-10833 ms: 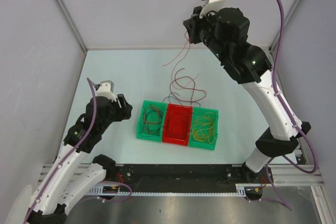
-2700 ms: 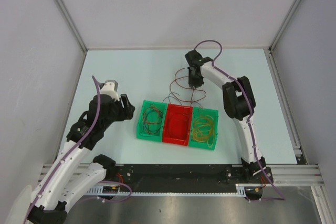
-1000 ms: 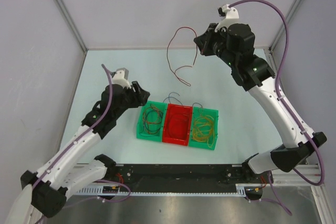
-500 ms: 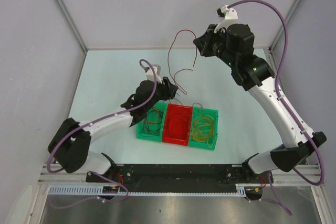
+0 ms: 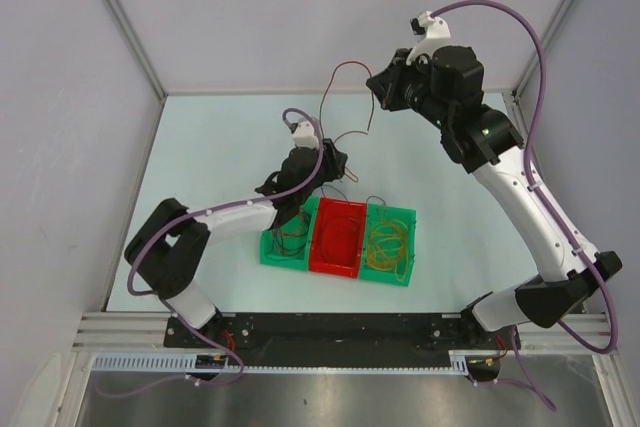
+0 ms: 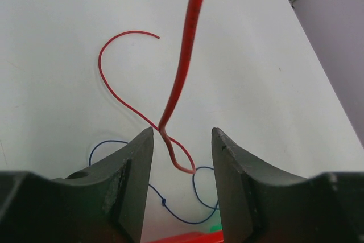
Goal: Untangle the cables
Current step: Place the cable in the bin.
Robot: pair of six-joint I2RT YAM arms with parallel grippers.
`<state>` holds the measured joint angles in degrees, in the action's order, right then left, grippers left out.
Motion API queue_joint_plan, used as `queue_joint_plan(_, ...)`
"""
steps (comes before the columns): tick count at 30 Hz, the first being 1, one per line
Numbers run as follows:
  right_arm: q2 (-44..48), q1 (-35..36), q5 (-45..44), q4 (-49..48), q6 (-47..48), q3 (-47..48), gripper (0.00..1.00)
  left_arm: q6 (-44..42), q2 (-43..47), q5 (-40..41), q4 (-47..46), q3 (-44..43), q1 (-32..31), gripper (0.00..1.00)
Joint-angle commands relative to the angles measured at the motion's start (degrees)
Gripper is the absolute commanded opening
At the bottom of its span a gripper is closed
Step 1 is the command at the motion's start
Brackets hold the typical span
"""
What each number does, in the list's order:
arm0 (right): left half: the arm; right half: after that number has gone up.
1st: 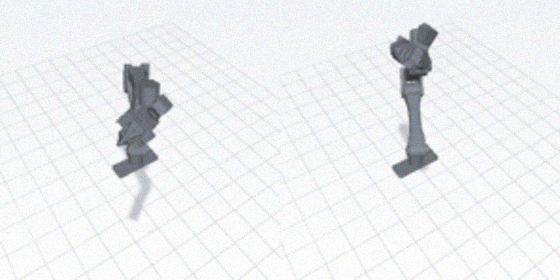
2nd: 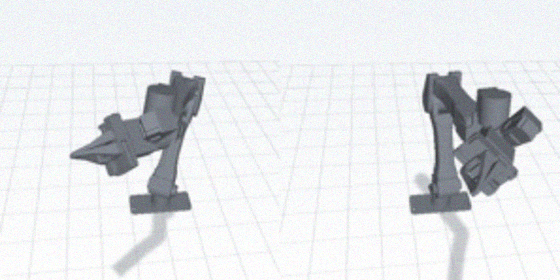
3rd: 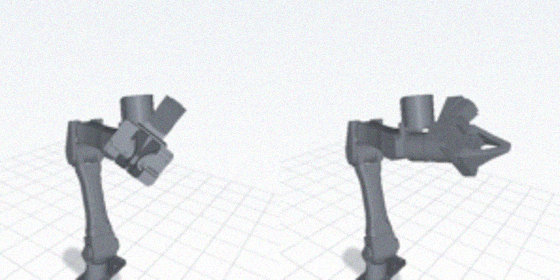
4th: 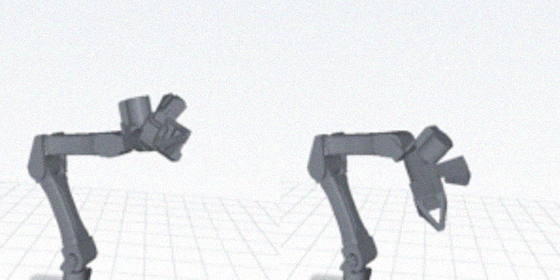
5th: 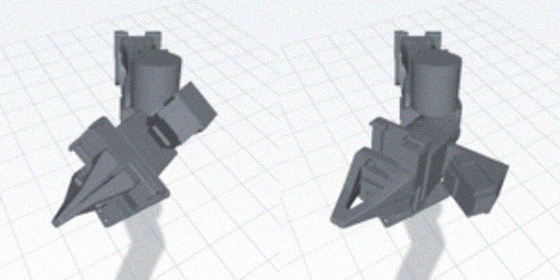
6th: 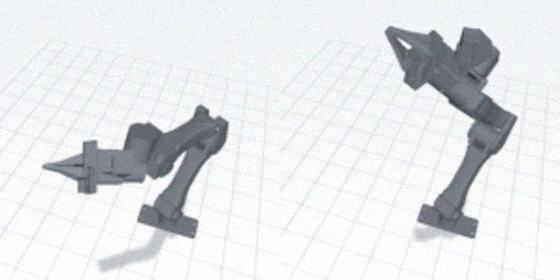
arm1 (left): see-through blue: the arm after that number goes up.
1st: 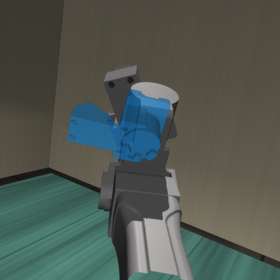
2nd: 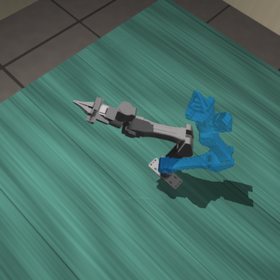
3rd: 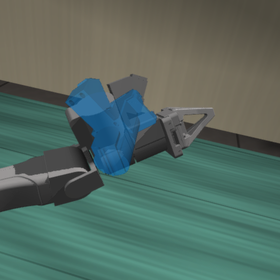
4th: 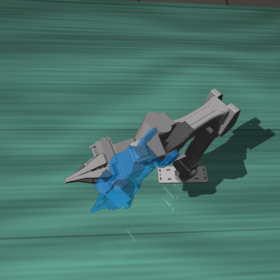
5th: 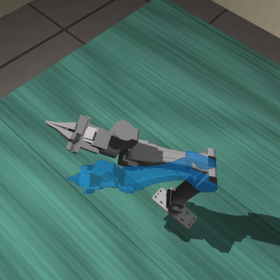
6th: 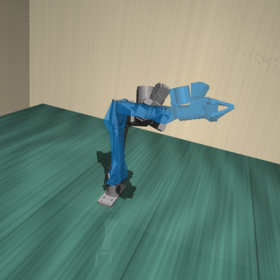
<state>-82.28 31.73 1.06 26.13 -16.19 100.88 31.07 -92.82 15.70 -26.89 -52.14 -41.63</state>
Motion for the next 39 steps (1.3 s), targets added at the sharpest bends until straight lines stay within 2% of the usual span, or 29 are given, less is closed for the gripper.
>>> queue_joint_plan(1,1.77,-0.44,0.96,-0.55,0.89,2.39,0.0,0.04,-3.24,3.28,-2.82,-4.46,-0.56,0.45)
queue_joint_plan(3,1.77,-0.44,1.05,-0.38,0.89,2.39,0.0,0.22,-4.21,4.42,-1.24,-5.78,-0.65,0.35)
queue_joint_plan(4,1.77,-0.44,1.05,-0.38,1.07,2.39,0.0,0.57,-4.48,4.77,-0.71,-6.04,-0.56,0.21)
queue_joint_plan(7,1.86,-0.79,1.05,0.06,1.07,2.22,0.0,-0.13,-3.87,5.92,-0.87,-5.61,-0.65,0.0)
queue_joint_plan(9,1.95,-1.14,0.88,0.24,1.42,1.95,0.0,-1.53,-2.2,3.82,-1.14,-5.25,-0.74,0.0)
queue_joint_plan(15,-0.59,-5.35,-0.8,2.69,2.21,1.34,0.0,-9.17,9.3,-0.05,8.68,-9.29,-0.65,0.0)
queue_joint_plan(19,-5.51,-8.25,-0.71,5.24,1.95,1.16,0.0,-12.61,14.76,-2.34,21.58,-19.89,-0.74,0.0)
queue_joint_plan(24,-9.82,-9.66,3.5,2.97,0.19,-3.13,0.0,-13.76,19.24,-7.44,32.06,-31.34,-0.82,0.0)
queue_joint_plan(28,-11.41,-9.75,5.96,1.21,-1.74,-7.18,0.0,-14.72,22.14,-8.5,34.98,-39.6,-0.82,0.0)
queue_joint_plan(32,-10.97,-9.4,8.87,-1.96,-4.29,-13.07,0.0,-16.91,24.17,-7.01,34.54,-43.12,-0.74,0.0)
queue_joint_plan(39,-10.8,-6.59,9.4,-0.56,-5.08,-16.59,0.0,-20.08,23.21,-3.49,38.58,-50.78,-0.74,0.0)
